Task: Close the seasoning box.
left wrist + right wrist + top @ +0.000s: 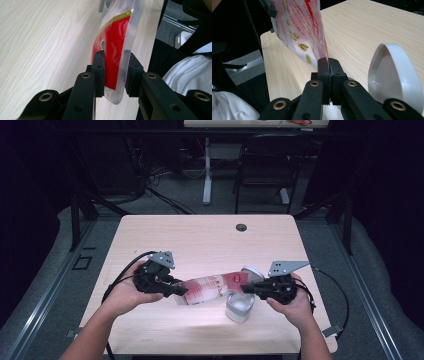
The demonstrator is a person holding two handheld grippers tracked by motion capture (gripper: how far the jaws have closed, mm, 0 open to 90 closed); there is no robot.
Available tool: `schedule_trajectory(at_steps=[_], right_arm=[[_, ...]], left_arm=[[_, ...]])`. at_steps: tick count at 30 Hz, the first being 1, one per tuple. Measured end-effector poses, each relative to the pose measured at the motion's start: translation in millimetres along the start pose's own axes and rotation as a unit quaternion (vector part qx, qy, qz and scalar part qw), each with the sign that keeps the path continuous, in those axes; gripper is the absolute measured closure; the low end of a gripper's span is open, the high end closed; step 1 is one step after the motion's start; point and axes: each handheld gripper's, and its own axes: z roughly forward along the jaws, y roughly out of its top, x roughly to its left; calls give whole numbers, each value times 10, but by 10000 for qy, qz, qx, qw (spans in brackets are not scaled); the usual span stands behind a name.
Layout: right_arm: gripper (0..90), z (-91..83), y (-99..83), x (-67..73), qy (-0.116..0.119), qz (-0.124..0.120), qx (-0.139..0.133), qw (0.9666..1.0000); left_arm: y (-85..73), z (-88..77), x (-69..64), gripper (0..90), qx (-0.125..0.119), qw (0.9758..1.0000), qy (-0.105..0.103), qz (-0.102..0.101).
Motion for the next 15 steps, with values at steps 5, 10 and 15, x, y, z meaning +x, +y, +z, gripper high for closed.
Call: schedule_trajectory(at_steps=[5,10,15], right_arm=[[894,0,20,21,-52,-56,21,10000],[893,31,36,40,-68,-70,42,9999],[893,59,79,60,-62,-120,92,9999]], left_arm=[[-58,21,2,735,-91,10000,25,5],[-161,66,4,735,-160,9999,50,2],[-275,97,29,736,-301,9995,25,-54]])
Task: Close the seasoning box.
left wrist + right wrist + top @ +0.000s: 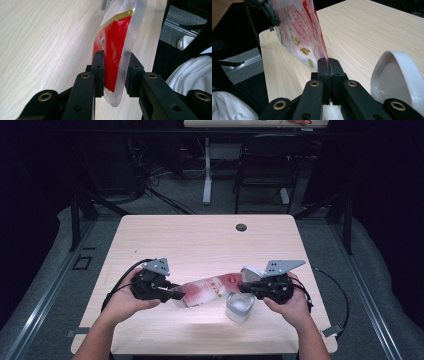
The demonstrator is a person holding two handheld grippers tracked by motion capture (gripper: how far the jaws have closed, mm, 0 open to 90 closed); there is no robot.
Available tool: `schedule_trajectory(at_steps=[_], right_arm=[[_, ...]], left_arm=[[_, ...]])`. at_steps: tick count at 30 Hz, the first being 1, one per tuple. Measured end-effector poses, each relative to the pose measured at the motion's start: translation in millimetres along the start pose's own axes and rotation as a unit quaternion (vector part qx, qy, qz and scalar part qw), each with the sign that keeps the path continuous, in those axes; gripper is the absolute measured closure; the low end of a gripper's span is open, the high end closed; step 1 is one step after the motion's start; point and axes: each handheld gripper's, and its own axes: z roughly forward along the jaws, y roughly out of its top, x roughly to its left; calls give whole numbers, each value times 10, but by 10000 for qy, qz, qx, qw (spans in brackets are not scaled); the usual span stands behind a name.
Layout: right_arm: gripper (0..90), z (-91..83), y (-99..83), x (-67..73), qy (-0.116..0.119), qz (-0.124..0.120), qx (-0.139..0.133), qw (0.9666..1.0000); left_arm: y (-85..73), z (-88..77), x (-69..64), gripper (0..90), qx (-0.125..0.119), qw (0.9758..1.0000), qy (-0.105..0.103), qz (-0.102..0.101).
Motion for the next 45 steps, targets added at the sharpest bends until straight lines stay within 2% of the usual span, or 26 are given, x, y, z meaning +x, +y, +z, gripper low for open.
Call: schedule_trajectory(at_steps=[7,10,13,28,31,34,45], right_arm=[[893,41,32,40,-49,-10,32,10000],[893,52,56,64,-95,-39,109,9999],[893,48,99,98,-163,-113,238,9995],[894,86,228,158,-255,-369,601,9972],[895,87,235,162,-252,-369,587,9973],[896,81,254,165,-238,-419,635,9968],[899,101,282,189,-210,-502,679,9962]], left_arm=[[-96,2,-10,734,-147,9999,46,-14],[-148,22,-17,731,-200,9997,103,-8],[-200,48,-4,729,-317,9995,46,-62],[-308,122,32,713,-306,9994,45,-153],[-309,122,27,703,-305,9994,57,-144],[-310,132,19,681,-294,9994,156,-85],[-330,143,41,630,-366,9989,255,-131]])
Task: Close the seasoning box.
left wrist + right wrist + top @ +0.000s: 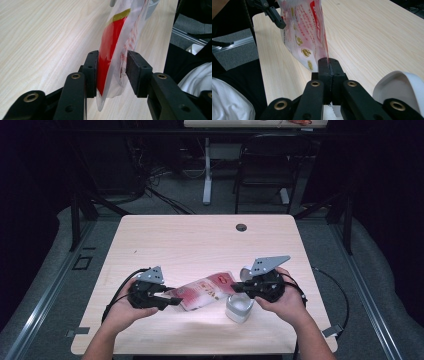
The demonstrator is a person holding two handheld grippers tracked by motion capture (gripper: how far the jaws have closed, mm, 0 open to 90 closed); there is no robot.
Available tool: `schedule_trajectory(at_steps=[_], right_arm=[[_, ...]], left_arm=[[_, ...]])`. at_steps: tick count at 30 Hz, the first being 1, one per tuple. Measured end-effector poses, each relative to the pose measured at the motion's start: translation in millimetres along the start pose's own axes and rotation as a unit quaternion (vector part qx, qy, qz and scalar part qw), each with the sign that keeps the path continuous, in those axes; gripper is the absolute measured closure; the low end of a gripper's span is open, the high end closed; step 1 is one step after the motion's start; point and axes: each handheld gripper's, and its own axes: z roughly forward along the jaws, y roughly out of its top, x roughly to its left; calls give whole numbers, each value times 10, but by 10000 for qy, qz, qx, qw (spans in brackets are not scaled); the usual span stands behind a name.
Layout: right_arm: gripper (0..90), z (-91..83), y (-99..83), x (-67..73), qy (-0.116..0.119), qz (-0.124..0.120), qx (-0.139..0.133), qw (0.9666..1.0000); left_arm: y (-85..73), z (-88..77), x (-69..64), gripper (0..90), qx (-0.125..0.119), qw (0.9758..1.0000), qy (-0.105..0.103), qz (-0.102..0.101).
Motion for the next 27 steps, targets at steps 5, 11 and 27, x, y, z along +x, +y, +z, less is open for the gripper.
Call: schedule_trajectory(at_steps=[5,11,27], right_arm=[[899,11,19,15,-39,-65,39,10000],[899,47,62,55,-92,-181,126,9997],[898,125,149,53,-99,-193,100,9997]], left_arm=[[-8,11,10,612,11,10000,67,29],[-12,21,4,601,56,9998,170,55],[-86,50,90,611,17,9998,163,-99]])
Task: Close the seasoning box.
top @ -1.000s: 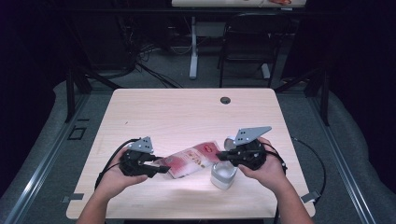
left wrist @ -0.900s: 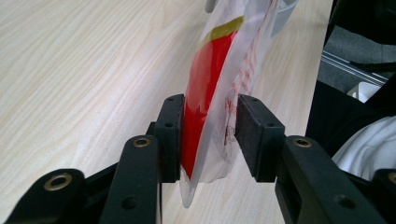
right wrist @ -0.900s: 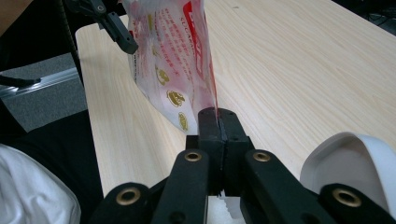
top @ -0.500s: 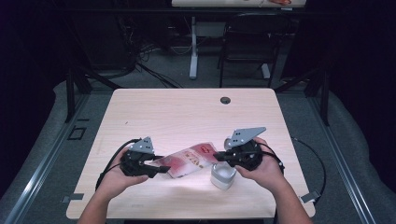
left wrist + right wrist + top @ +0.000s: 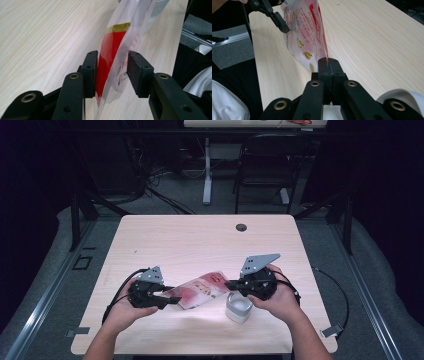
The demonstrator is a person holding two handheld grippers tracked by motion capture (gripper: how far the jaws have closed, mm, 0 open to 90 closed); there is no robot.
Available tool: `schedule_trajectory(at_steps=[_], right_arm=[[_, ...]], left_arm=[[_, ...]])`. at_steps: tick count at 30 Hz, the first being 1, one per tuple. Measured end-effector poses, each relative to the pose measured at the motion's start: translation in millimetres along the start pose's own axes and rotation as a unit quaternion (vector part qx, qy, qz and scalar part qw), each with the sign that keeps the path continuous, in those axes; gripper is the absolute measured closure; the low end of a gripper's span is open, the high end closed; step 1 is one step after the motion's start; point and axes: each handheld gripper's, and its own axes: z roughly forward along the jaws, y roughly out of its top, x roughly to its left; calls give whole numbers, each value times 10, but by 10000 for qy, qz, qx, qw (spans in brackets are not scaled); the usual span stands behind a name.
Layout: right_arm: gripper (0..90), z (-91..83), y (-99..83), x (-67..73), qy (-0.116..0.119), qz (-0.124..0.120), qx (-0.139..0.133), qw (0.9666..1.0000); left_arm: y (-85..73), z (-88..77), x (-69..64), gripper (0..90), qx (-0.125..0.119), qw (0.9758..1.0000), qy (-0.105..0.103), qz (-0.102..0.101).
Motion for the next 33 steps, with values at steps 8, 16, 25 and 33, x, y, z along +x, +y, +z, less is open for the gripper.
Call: schedule_trajectory(at_steps=[8,16,25,33], right_arm=[[896,56,64,5,27,-57,3,10000],[897,73,94,19,71,-115,33,9999],[899,130,108,51,56,-288,249,9993],[899,167,146,78,71,-355,301,9989]], left_arm=[[-72,73,55,628,102,9999,16,-40],[-123,156,85,599,130,9998,-57,-159],[-135,137,114,480,-32,9998,179,-80],[-123,92,105,495,-85,9998,203,-24]])
